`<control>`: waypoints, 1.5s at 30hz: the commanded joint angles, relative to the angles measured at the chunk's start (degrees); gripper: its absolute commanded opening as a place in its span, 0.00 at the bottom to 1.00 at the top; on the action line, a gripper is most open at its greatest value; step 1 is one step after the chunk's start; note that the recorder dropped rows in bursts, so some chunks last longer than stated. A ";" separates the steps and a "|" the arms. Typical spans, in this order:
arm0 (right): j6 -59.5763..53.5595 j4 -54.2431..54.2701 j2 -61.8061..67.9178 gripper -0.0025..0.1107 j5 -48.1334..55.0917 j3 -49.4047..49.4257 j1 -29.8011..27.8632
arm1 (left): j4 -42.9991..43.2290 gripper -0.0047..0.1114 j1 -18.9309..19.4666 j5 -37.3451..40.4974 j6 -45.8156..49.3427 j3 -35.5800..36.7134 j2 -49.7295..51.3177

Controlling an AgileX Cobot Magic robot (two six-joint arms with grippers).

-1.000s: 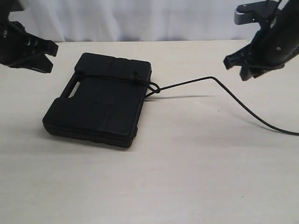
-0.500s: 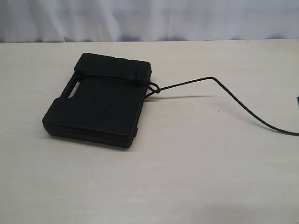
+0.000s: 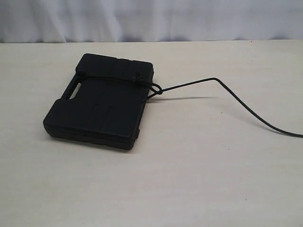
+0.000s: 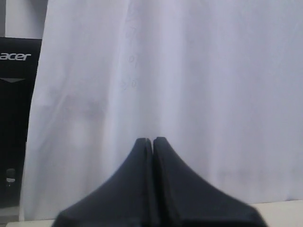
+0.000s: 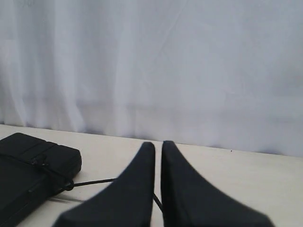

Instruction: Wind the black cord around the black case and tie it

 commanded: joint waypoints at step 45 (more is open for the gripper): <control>-0.64 -3.67 -11.98 0.06 3.77 10.18 -7.62 | 17.49 0.04 4.03 4.69 0.15 14.33 -0.31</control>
